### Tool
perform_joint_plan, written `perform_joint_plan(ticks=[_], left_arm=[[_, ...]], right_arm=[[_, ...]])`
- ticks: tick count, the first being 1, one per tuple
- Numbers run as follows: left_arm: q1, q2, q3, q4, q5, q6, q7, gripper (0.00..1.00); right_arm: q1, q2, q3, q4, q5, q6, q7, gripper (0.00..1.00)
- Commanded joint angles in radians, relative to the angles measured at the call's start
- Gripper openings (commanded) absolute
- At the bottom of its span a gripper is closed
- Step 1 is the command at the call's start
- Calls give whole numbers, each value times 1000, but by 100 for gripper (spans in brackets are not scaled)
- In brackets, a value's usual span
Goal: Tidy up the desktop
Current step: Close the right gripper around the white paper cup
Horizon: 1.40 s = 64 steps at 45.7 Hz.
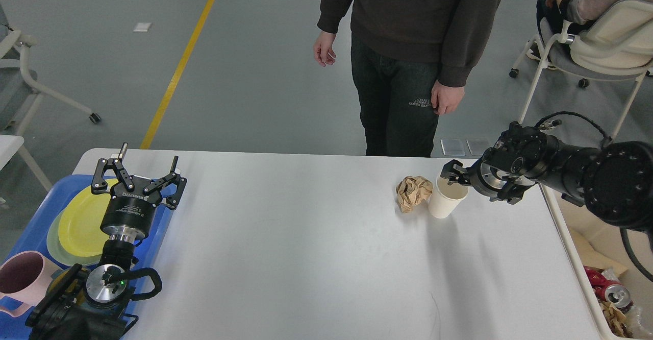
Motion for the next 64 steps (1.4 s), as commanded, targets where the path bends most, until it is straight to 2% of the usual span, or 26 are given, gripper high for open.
perform_joint_plan(ticks=[1,5,11,19,23,27,29,31,36,52,59,64], left_arm=[[0,0,1,0,0,0,0,96],[0,0,-1,0,0,0,0,96],[0,0,-1,0,0,0,0,96],[0,0,-1,0,0,0,0,96],[0,0,1,0,0,0,0,96],[0,0,-1,0,0,0,0,96],[0,0,-1,0,0,0,0,96],[0,0,-1,0,0,0,0,96],[0,0,-1,0,0,0,0,96],[1,0,-1,0,0,0,0,96],[0,0,-1,0,0,0,0,96],[0,0,-1,0,0,0,0,96]], right_arm=[[-4,12,1,3,1,-18,0,100],[-20,23,1,3,1,-61,0,99],[-43,32,12,3,1,-92,0,80],[-66,32,22,3,1,-96,0,44],[-67,29,24,3,2,-108,0,30],[-67,29,24,4,2,-128,0,21],[-67,29,25,9,2,-133,0,11],[-67,29,25,10,4,-135,0,4],[-64,28,28,14,24,-135,0,0],[-15,6,45,92,48,-128,0,0],[117,-70,36,228,75,-119,-3,0],[299,-129,-45,412,75,-87,-14,0]])
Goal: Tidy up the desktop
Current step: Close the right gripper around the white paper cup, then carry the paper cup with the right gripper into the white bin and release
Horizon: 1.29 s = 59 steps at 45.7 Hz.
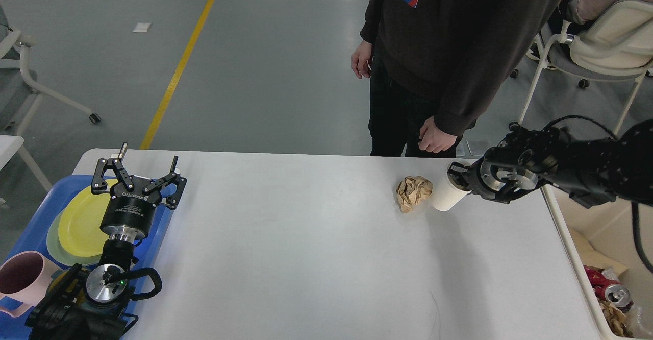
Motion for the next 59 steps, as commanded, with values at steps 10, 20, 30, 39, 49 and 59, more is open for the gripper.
perform_joint_plan(ticks=[10,20,30,39,49,59], left_arm=[[0,0,2,0,0,0,0,96],[0,0,0,0,0,0,0,96],[2,2,0,0,0,0,-1,96],[2,0,0,0,0,0,-1,96],[0,2,2,0,0,0,-1,96],[0,0,0,0,-1,0,-1,96]], right_arm=[[582,-40,-328,536,-7,134,-6,0],[904,-71,-407,789,-4,303,-4,0],[1127,-146,-431,895,1,437,0,0],[1128,-149,-472,895,1,404,9,0],[1119,-181,-534,878,2,358,9,0],[1062,-272,-615,835,-9,280,9,0]])
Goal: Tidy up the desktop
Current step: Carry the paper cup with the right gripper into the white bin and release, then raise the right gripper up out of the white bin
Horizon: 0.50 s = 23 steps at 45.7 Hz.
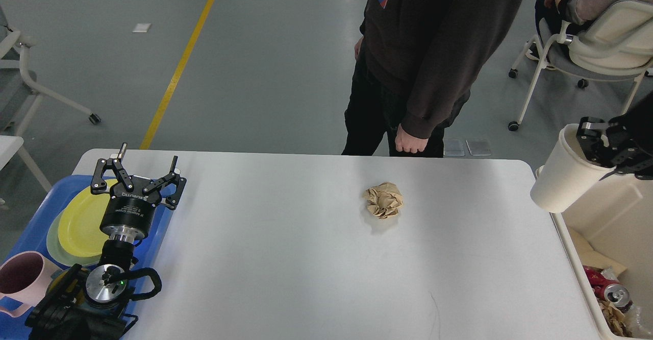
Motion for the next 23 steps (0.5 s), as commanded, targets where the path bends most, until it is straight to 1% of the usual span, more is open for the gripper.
perform_joint_plan(ticks=[1,6,9,12,15,20,23], left_arm=[[0,0,2,0,-1,0,2,96],[0,0,0,0,1,0,2,96],[1,0,0,0,1,0,0,96],[1,0,0,0,1,0,2,96],[1,0,0,0,1,0,0,96],[1,0,0,0,-1,0,2,96],[0,0,0,0,1,0,0,96]], right_arm=[[-43,-67,-43,-36,-9,-43,0,0],[-111,-163,-71,-106,-29,-67,-2,0],[-157,-244,-77,-160,-72,-82,-5,0],[-218,-333,-69,-229,-126,-110,-6,0],[-282,-390,-62,-293,-154,-147,-6,0],[-455,-434,-30,-410,-155,-230,-5,0],[-595,-437,41,-467,-154,-295,-5,0]])
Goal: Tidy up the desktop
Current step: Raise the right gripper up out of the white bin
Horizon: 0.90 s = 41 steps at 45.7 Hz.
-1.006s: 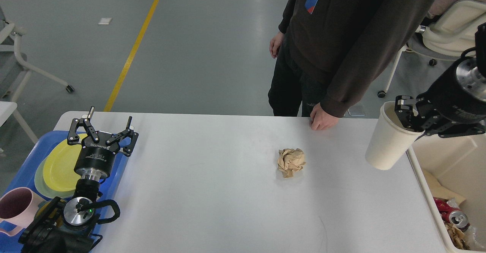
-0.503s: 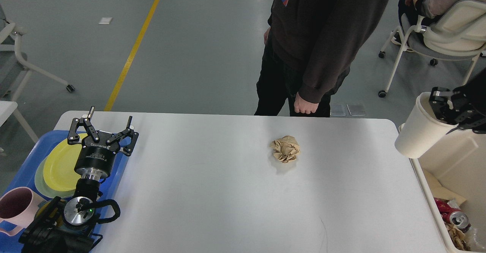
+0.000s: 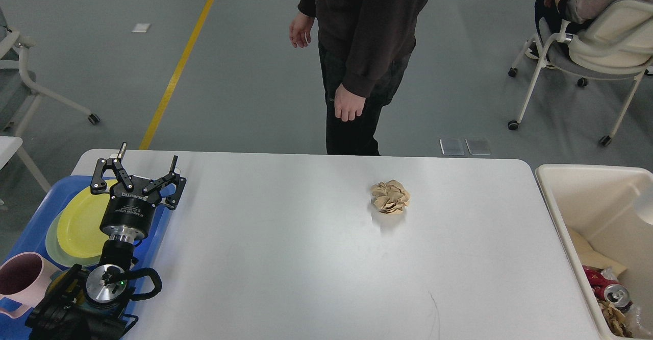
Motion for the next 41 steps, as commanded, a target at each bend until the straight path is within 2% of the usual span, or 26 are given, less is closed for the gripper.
perform_joint_plan(ticks=[1,6,13,19,24,29,41], left_arm=[[-1,0,1,0,0,0,0,96],[-1,0,0,0,0,0,-1,96],[-1,0,1,0,0,0,-1,96],[-1,0,0,0,0,0,-1,96],[-1,0,1,0,0,0,-1,96],[-1,0,0,0,0,0,-1,96],[-1,0,0,0,0,0,-1,96]], right_arm=[[-252,-22,119,-119,-1,-120,1,0],[-485,-22,281,-218,2,-190,3,0],[-881,26,551,-497,10,-205,1,0],[-1199,170,723,-792,10,-210,1,0],[-1464,342,828,-1144,15,-211,3,0],[-1642,486,886,-1412,15,-211,7,0],[-1669,522,909,-1432,15,-237,4,0]])
